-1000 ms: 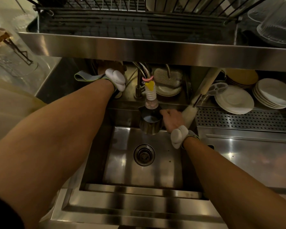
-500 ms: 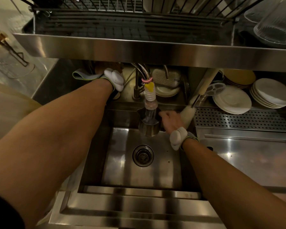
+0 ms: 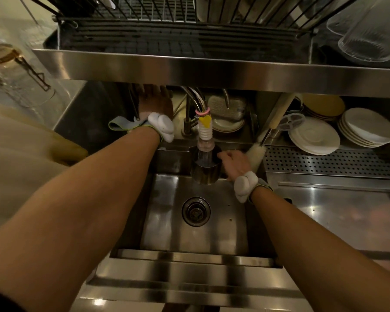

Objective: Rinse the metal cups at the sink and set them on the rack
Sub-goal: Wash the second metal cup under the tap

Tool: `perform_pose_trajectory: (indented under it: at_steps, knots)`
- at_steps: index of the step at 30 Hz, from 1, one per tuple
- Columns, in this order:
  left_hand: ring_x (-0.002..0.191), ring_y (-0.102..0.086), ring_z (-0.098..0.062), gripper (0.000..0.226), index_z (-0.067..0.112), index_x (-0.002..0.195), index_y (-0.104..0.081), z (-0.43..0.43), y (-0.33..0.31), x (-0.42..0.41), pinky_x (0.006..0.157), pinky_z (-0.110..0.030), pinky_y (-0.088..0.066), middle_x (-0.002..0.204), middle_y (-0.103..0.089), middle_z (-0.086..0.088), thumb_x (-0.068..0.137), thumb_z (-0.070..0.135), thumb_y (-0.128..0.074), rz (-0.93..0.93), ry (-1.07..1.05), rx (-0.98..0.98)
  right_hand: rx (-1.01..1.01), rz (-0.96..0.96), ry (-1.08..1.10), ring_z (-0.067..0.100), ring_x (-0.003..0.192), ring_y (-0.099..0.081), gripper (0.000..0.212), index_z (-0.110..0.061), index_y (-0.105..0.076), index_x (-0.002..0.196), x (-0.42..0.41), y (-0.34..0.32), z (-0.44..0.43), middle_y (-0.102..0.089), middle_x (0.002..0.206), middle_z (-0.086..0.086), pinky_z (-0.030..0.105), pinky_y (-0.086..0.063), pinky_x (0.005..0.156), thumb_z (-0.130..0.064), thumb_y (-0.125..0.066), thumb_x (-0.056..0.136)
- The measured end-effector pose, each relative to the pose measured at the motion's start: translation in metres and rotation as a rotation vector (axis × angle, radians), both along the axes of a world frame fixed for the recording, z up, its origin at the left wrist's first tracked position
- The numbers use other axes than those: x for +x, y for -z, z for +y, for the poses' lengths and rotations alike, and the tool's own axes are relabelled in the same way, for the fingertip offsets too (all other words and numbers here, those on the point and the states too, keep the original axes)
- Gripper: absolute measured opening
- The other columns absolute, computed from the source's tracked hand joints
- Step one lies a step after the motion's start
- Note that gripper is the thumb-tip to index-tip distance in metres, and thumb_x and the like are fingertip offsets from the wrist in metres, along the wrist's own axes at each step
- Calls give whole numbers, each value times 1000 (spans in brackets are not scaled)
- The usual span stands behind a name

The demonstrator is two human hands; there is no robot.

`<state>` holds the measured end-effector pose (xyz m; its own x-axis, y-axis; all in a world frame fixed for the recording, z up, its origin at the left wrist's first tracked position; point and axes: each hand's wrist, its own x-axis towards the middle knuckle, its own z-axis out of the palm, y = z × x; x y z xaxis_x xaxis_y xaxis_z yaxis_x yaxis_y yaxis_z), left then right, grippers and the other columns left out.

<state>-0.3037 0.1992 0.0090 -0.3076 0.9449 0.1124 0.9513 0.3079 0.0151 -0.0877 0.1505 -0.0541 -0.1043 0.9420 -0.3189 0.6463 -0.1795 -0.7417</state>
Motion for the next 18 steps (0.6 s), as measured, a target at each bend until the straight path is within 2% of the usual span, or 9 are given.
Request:
perform_pose_trajectory:
  at_steps: [2, 4, 6, 8, 9, 13, 15, 18]
  knots:
    - [147, -6, -40, 51, 1, 148, -20, -10, 16, 2, 119, -53, -1, 158, -10, -24, 101, 18, -30, 6, 58, 30, -2, 4, 5, 32, 85, -59, 33, -8, -60, 78, 0, -1, -3, -55, 71, 5, 45, -51, 84, -33, -46, 94]
    - [147, -5, -41, 51, 2, 147, -24, -29, 22, 9, 119, -53, -2, 158, -9, -25, 100, 18, -34, 41, 90, 7, -15, -9, -43, 31, 89, -58, 34, -5, -61, 87, -2, -2, -10, -57, 83, 11, 41, -48, 83, -33, -44, 96]
    - [145, -13, -44, 51, 5, 143, -33, -47, 23, 16, 118, -53, -8, 155, -16, -26, 95, 19, -39, 37, 104, -44, -35, -29, -81, 31, 93, -60, 37, -4, -61, 92, -2, -1, -16, -59, 91, 13, 41, -50, 84, -36, -44, 96]
    - [139, -25, -43, 48, 8, 138, -41, -65, 29, 23, 115, -52, -19, 152, -24, -24, 92, 20, -43, -8, 121, -110, -65, -13, -54, 34, 95, -61, 34, -8, -56, 86, -2, 0, -20, -58, 91, 12, 47, -52, 87, -39, -44, 96]
    - [135, -31, -42, 45, 7, 134, -46, -72, 33, 24, 112, -52, -25, 150, -29, -23, 92, 21, -44, -33, 127, -126, -68, -15, -42, 34, 94, -60, 32, -10, -54, 86, -2, 0, -22, -57, 89, 10, 46, -51, 85, -39, -44, 96]
    - [112, -55, -40, 30, 5, 113, -61, -90, 34, 31, 92, -47, -48, 126, -55, -20, 93, 23, -47, -187, 78, -178, -42, -17, -57, 23, 79, -51, 30, -13, -49, 78, -6, -2, -30, -49, 73, 1, 29, -35, 68, -35, -44, 97]
    - [104, -61, -39, 27, 6, 104, -65, -96, 33, 32, 86, -44, -52, 116, -62, -18, 92, 22, -47, -268, 91, -166, -18, 5, -14, 22, 77, -49, 32, -17, -43, 69, -6, -2, -34, -47, 70, 0, 28, -33, 65, -32, -45, 97]
    - [99, -63, -37, 25, 8, 98, -68, -107, 34, 31, 82, -41, -52, 111, -65, -15, 90, 22, -49, -301, 114, -184, -5, 26, -8, 15, 64, -44, 34, -19, -38, 65, -4, -1, -39, -43, 67, -1, 26, -29, 53, -29, -45, 97]
